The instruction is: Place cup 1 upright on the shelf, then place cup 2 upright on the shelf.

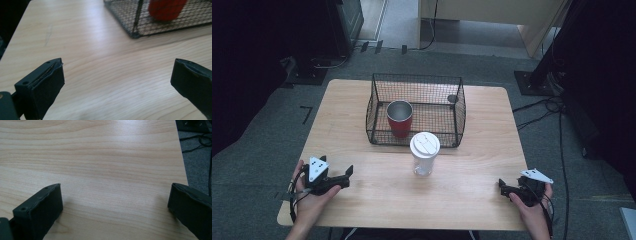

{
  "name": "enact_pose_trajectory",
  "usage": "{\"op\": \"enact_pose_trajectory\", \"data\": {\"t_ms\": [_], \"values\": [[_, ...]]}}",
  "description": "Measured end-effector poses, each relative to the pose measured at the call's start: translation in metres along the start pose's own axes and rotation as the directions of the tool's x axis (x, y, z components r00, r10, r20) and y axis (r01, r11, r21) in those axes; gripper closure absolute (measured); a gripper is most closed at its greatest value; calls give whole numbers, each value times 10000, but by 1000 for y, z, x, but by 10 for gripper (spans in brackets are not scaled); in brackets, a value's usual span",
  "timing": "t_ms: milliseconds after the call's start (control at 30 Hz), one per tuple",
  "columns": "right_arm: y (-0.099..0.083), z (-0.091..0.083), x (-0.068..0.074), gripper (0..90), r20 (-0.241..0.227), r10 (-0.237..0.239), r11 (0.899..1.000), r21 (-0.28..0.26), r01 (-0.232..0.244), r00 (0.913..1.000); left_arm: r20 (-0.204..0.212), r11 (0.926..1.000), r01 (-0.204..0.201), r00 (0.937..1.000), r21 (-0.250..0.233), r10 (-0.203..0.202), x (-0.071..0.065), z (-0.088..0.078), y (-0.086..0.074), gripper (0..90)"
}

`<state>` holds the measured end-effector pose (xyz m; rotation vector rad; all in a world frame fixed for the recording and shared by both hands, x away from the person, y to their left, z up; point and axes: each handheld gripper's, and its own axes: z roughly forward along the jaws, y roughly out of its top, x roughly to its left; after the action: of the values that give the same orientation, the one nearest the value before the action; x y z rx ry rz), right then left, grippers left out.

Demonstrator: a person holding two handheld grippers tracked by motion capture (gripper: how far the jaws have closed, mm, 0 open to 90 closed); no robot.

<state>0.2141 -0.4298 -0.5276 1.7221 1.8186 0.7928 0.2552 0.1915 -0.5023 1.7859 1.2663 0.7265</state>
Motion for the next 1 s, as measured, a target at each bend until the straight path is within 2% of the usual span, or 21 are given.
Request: {"op": "enact_pose_trajectory", "data": {"t_ms": [33, 100, 133, 167, 233, 300, 400, 433, 467, 500, 533, 600, 667, 1000], "values": [[0, 0, 0, 0, 11, 4, 10000, -3, -4, 10000, -148, 9991, 228, 9996, 349, -223, 6, 0, -2, 0], [0, 0, 0, 0, 14, -4, 10000, -7, 4, 10000, -157, 9985, 286, 9995, 475, -279, 8, 0, -3, 0], [0, 0, 0, 0, 14, 1, 10000, -2, -1, 10000, -402, 9952, 253, 9990, 941, -215, 12, 2, -6, 0], [0, 0, 0, 0, 14, 1, 10000, -2, -1, 10000, -402, 9952, 253, 9990, 941, -215, 12, 2, -6, 0], [0, 0, 0, 0, 14, 4, 10000, -2, -4, 10000, -547, 9882, 392, 9980, 1484, -314, 16, 5, -10, 0], [0, 0, 0, 0, 10, 5, 10000, 1, -5, 10000, -553, 9788, 675, 9968, 1935, -578, 20, 8, -12, 0], [0, 0, 0, 0, 18, 1, 10000, 3, -1, 10000, -667, 9762, 703, 9961, 2051, -577, 24, 7, -13, 0], [0, 0, 0, 0, 19, -1, 10000, 3, 1, 10000, -686, 9728, 739, 9958, 2196, -601, 25, 8, -13, 0], [0, 0, 0, 0, 18, -8, 10000, 5, 8, 10000, -647, 9654, 791, 9958, 2483, -650, 26, 9, -13, 0], [0, 0, 0, 0, 13, -8, 10000, 4, 8, 10000, -647, 9654, 791, 9958, 2483, -650, 26, 9, -13, 0], [0, 0, 0, 0, 18, 11, 10000, 7, -11, 10000, -719, 9606, 745, 9958, 2676, -572, 26, 11, -13, 0], [0, 0, 0, 0, 28, 15, 10000, 8, -15, 10000, -703, 9594, 505, 9970, 2775, -322, 25, 11, -13, 0], [0, 0, 0, 0, 27, 7, 10000, 10, -7, 10000, -661, 9594, 433, 9975, 2787, -258, 24, 11, -13, 0], [0, 0, 0, 0, 11, 44, 10000, 2, -44, 10000, -698, 9588, 451, 9972, 2804, -265, 24, 12, -13, 0]]}}
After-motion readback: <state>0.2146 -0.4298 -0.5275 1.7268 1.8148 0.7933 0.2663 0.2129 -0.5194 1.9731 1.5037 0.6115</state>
